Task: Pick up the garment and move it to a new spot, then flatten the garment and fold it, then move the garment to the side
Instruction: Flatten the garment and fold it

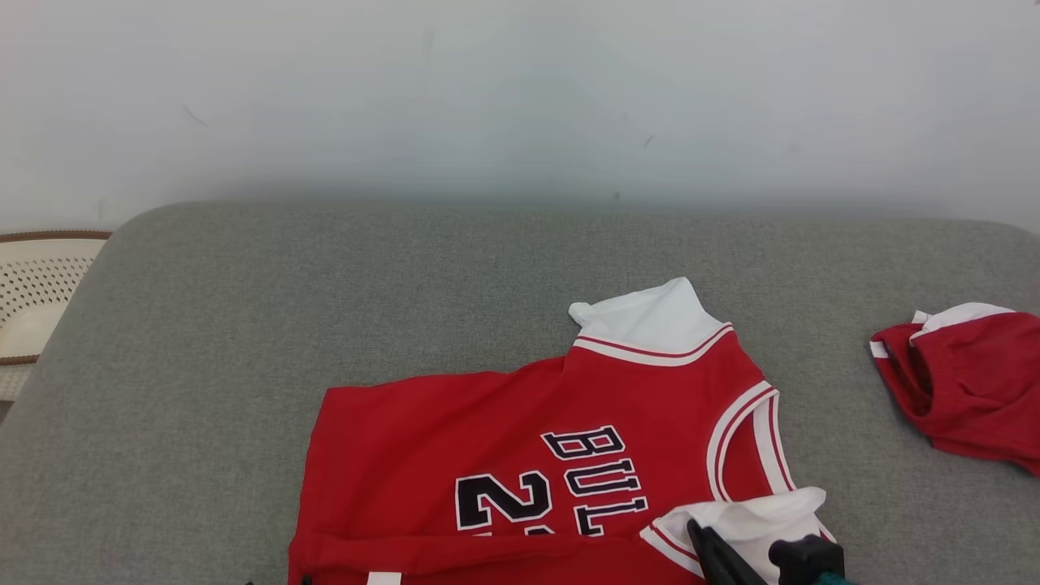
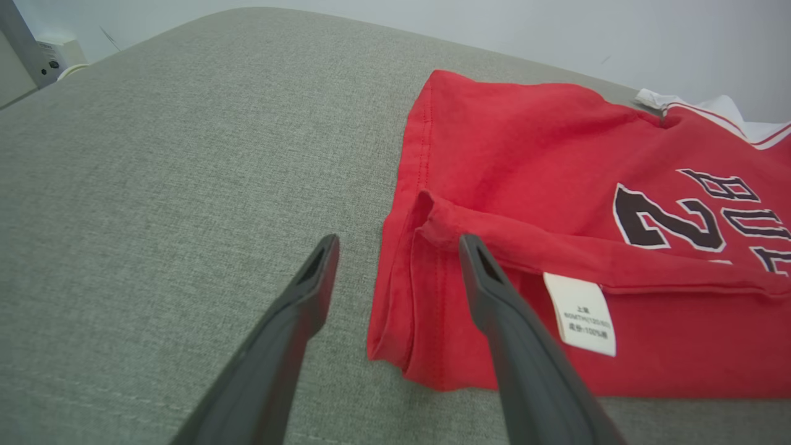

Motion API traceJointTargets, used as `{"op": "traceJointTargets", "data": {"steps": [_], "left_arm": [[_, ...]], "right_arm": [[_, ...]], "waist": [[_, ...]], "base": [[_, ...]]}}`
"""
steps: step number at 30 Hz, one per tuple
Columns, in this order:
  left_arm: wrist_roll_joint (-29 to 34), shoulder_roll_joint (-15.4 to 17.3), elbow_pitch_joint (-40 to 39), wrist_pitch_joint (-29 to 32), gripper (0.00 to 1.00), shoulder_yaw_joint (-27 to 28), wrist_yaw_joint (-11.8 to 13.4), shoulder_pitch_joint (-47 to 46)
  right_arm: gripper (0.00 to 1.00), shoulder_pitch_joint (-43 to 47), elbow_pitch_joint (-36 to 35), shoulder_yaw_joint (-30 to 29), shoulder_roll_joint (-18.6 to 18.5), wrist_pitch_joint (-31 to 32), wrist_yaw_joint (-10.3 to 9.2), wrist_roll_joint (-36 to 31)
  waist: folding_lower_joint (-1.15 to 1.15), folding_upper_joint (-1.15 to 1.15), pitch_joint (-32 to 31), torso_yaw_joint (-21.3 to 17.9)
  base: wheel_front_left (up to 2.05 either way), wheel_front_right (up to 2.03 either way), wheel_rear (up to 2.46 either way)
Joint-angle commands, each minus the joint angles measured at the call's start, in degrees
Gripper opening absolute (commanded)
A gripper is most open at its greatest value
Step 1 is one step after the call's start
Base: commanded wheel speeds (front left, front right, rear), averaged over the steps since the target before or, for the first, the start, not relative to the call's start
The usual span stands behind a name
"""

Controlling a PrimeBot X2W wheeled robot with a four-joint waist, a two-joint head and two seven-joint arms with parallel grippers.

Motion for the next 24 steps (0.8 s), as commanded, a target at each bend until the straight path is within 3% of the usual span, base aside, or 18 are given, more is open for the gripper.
{"op": "traceJointTargets", "data": {"steps": [1, 7, 8, 10, 11, 17, 24], "left_arm": [[-0.24, 0.08, 0.07, -0.04, 1.00, -0.12, -0.14, -0.38], [-0.77, 0.09, 0.66, -0.04, 1.00, -0.77, -0.09, -0.99], [-0.92, 0.07, 0.69, -0.04, 1.00, -0.90, -0.08, -1.03], [-1.08, 0.09, 0.84, -0.04, 1.00, -1.18, -0.14, -1.01], [-1.14, 0.09, 0.84, -0.04, 1.00, -1.27, -0.15, -1.08], [-0.75, 0.08, 0.71, -0.04, 1.00, -1.10, 0.02, -1.41], [0.67, 0.06, -0.23, -0.04, 1.00, -0.70, 0.52, -1.09]], "right_arm": [[0.00, -1.23, 0.43, -0.15, -0.23, -0.03, -0.09, -0.72], [0.00, -5.57, 3.52, 0.60, -0.65, -0.03, -0.09, -1.71], [0.16, -6.25, 4.29, 0.77, -0.63, -0.04, -0.09, -1.72], [0.68, -7.78, 6.05, 0.91, -0.70, -0.04, -0.09, -1.76], [1.00, -8.48, 6.90, 0.82, -0.67, -0.04, -0.09, -1.84], [1.00, -11.94, 7.01, -1.78, 0.44, -0.04, -0.09, -3.82], [1.00, -10.02, 3.73, -6.44, 1.87, -0.03, -0.09, -5.54]], "waist": [[0.00, 0.00, 0.11, -0.04], [0.00, 0.00, 0.46, 0.50], [0.00, 0.00, 0.51, 0.68], [0.00, 0.00, 0.63, 1.05], [0.00, 0.00, 0.73, 1.21], [0.00, 0.00, 1.25, 1.68], [0.00, 0.00, 0.32, 1.25]], "base": [[0.00, 0.00, 0.00], [0.00, 0.00, 0.00], [0.00, 0.00, 0.00], [0.00, 0.00, 0.00], [0.00, 0.00, 0.00], [0.00, 0.00, 0.00], [0.00, 0.00, 0.00]]}}
